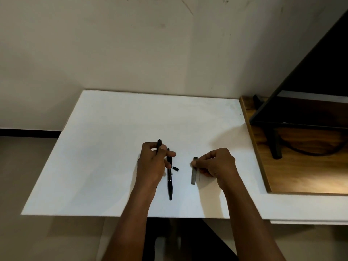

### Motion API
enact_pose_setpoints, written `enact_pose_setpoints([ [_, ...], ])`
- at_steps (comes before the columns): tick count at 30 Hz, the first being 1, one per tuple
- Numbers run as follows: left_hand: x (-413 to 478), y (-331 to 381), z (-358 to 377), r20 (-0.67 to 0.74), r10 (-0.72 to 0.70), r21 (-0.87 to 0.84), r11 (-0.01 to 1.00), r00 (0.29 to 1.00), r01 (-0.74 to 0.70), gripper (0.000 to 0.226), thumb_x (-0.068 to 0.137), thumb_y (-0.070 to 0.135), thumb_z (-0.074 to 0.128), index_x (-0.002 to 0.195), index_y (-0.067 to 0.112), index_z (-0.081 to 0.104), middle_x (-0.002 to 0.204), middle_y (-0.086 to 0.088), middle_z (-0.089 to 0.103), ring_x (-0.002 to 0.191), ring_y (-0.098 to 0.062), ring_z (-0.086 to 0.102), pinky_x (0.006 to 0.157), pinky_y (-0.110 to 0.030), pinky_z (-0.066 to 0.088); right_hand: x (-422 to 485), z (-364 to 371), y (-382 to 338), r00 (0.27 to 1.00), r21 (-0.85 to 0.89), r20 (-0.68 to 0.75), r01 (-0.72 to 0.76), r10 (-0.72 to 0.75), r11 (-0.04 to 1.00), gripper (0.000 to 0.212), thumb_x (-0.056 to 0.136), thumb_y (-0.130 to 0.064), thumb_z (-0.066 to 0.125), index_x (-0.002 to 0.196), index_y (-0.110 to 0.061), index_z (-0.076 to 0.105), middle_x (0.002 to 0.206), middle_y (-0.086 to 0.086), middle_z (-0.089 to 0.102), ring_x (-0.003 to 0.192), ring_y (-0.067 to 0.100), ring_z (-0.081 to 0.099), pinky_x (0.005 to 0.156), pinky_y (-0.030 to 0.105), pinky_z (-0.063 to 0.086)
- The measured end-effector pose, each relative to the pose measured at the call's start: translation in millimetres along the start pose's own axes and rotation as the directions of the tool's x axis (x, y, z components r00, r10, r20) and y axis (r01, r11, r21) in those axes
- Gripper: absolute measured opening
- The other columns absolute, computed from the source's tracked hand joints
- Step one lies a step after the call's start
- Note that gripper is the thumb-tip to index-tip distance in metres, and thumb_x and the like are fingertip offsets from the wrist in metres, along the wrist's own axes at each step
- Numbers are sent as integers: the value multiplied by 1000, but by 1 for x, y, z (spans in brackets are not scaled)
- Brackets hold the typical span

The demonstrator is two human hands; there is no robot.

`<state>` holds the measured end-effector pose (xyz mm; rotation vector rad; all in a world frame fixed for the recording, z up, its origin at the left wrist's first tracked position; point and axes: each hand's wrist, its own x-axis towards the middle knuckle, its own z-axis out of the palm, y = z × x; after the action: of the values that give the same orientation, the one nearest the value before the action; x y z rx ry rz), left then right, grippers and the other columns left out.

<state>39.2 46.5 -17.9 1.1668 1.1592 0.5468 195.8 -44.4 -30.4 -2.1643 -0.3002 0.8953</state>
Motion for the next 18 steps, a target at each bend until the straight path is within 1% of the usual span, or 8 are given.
enact_pose_setpoints([
  [3,0,-2,1,28,57,64,996,998,-59,15,102,23,53,110,11,57,94,0,78,50,-3,60,41,-11,39,-4,-3,-2,999,76,-17,30,-28,997,25,58,-19,96,69,-5,78,66,13,76,62,24,69,74,40,63],
  [5,1,-2,0,30,98,104,989,995,-100,12,97,21,61,104,12,64,96,-2,77,51,-1,63,44,-9,41,-6,-8,-8,997,296,-35,74,-66,952,25,61,-19,95,73,-5,79,63,8,74,59,19,66,63,28,60],
  [7,1,-2,-1,19,121,139,983,992,-122,11,91,21,70,101,16,70,96,-2,75,54,0,66,47,-9,43,-10,-11,-18,997,577,-13,66,-72,814,25,62,-21,93,79,-8,80,67,5,75,61,14,68,62,22,59],
  [9,0,-1,0,21,140,150,979,990,-141,14,87,21,75,101,19,75,93,0,75,56,1,67,49,-9,44,-14,-9,-25,997,747,39,18,-71,664,28,57,-24,91,81,-14,80,76,3,77,66,12,72,66,22,60],
  [11,-2,0,0,28,157,163,974,987,-159,16,84,24,78,100,22,77,90,4,76,62,0,69,55,-14,49,-19,-2,-30,993,808,79,-14,-84,590,28,57,-26,89,81,-17,79,80,3,77,72,13,73,66,23,59],
  [13,-3,1,1,20,168,184,968,986,-169,16,82,25,80,98,26,78,90,8,77,71,-7,71,65,-26,55,-22,4,-33,992,844,96,-35,-86,535,28,59,-27,87,82,-15,78,80,3,76,75,15,73,68,24,58],
  [14,-3,1,2,18,174,191,966,985,-174,17,81,25,81,97,27,79,90,9,77,74,-9,72,68,-26,56,-23,6,-34,992,853,96,-39,-84,520,28,59,-27,87,83,-15,77,80,3,76,76,15,73,69,24,59],
  [18,-3,2,2,38,200,203,958,979,-204,18,78,18,83,95,25,80,86,11,77,64,1,68,55,-7,49,-25,10,-36,994,848,64,-5,-93,529,24,62,-28,85,80,-15,76,77,2,74,73,14,72,68,24,60],
])
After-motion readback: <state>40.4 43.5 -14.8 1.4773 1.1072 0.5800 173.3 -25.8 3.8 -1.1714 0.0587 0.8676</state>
